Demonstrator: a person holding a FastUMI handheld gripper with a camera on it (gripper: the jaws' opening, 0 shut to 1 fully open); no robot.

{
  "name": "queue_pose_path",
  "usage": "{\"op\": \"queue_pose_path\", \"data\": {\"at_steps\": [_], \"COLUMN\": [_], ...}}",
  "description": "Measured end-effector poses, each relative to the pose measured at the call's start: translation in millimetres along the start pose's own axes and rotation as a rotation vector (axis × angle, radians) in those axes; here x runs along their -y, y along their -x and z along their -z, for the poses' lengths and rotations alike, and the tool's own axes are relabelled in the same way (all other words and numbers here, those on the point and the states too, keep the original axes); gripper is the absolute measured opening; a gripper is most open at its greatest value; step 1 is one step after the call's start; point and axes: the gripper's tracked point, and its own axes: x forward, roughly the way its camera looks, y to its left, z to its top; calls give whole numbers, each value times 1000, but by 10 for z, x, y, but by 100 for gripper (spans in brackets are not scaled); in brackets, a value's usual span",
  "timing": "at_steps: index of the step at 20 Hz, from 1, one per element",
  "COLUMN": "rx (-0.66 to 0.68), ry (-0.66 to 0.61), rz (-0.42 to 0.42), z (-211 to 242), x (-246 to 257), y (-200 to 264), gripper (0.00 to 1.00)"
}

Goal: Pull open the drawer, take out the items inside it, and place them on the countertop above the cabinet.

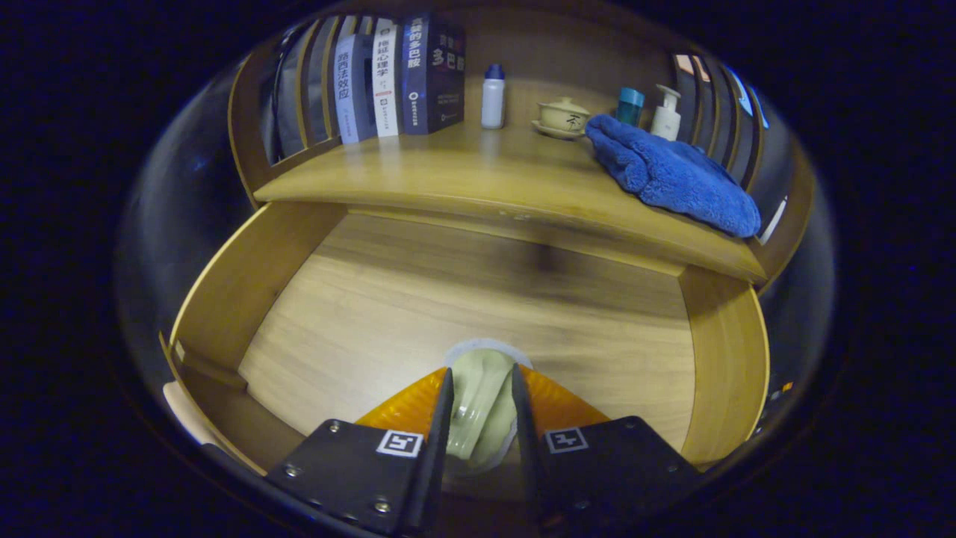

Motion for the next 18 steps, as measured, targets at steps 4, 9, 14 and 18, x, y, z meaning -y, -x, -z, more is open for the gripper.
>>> {"op": "queue_pose_path", "data": {"at_steps": [4,9,14,18], "rx": [0,41,131,213], "ry": [-8,-41,-21,7], "rz": [18,0,0,-6], "z": [22,-41,-252,-468], "x": [28,24,27,9], "y": [-64,-34,157,366], "gripper": [21,13,13,13]}}
